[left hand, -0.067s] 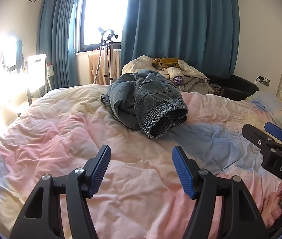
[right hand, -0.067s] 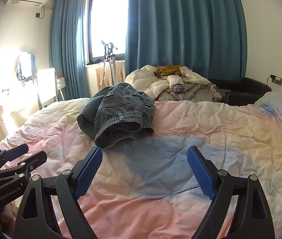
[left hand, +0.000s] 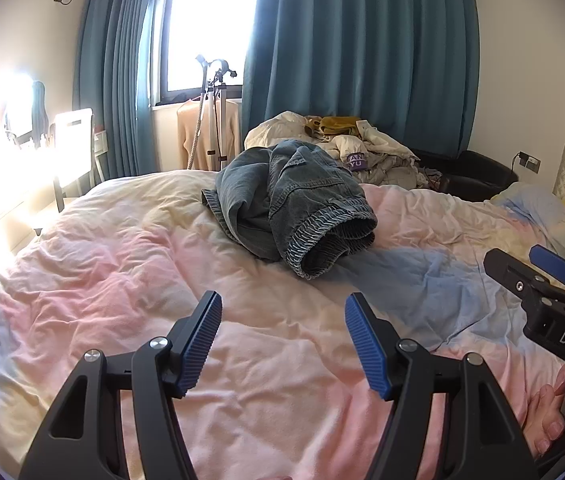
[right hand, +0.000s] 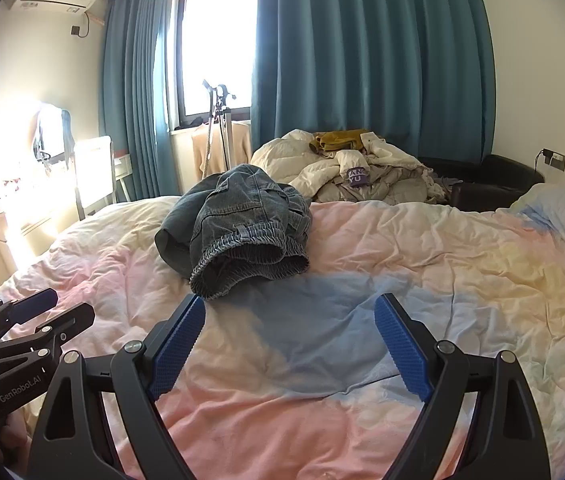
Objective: Fold clothes
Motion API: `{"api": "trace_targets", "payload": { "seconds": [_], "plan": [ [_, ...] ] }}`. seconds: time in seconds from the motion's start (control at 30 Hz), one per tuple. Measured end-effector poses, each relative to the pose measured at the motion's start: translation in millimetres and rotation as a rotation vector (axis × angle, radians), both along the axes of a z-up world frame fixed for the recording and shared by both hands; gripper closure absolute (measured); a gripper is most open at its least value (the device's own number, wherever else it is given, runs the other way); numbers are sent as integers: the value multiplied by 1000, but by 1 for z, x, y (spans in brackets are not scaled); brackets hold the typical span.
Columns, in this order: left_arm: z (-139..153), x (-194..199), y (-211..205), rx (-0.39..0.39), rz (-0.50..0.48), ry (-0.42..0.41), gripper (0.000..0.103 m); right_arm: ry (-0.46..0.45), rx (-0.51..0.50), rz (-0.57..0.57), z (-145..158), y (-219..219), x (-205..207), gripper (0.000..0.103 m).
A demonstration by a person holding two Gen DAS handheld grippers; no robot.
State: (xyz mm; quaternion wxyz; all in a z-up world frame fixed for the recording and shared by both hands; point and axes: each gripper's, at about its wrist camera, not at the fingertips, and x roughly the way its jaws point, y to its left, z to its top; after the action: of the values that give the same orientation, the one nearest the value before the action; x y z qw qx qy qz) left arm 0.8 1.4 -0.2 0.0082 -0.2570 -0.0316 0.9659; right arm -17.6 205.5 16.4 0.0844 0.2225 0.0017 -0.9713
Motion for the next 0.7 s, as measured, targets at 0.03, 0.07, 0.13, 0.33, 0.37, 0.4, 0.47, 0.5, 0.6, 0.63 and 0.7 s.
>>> {"api": "trace_targets", "payload": {
  "seconds": [0.03, 0.07, 0.13, 0.33, 0.37, 0.4, 0.47, 0.5, 0.6, 0.63, 0.7],
  "plan": [
    [0, 0, 0, 0, 0, 0, 37, 0, 2, 0, 0, 0, 0, 15],
    [0, 1, 0, 1, 0, 0, 37, 1, 3, -1, 0, 0, 0, 15],
    [-1, -1, -1, 4, 0, -2, 37, 1, 6, -1, 0, 0, 0, 15],
    [-1, -2, -2, -5, -1, -1, 37, -2, 7, -3, 0, 1, 0, 15],
    [0, -1, 1, -14, 1, -2, 37, -2, 6, -4, 1, 0, 0, 15],
    [0, 0, 2, -17, 3, -2, 37, -1, 7, -5, 1, -1, 0, 15],
    [0, -1, 1, -17, 4, -4, 37, -2, 6, -4, -1, 0, 0, 15],
    [0, -1, 1, -15, 4, -5, 37, -3, 4, -3, -3, 1, -1, 15],
    [0, -1, -1, -13, 5, -5, 37, -5, 3, -2, -3, 0, -1, 15],
    [0, -2, 0, -14, 6, -5, 37, -4, 1, -3, -3, 0, -1, 15],
    [-1, -2, 0, -15, 6, -5, 37, -3, -4, -1, -3, 1, -1, 15]
  ]
}}
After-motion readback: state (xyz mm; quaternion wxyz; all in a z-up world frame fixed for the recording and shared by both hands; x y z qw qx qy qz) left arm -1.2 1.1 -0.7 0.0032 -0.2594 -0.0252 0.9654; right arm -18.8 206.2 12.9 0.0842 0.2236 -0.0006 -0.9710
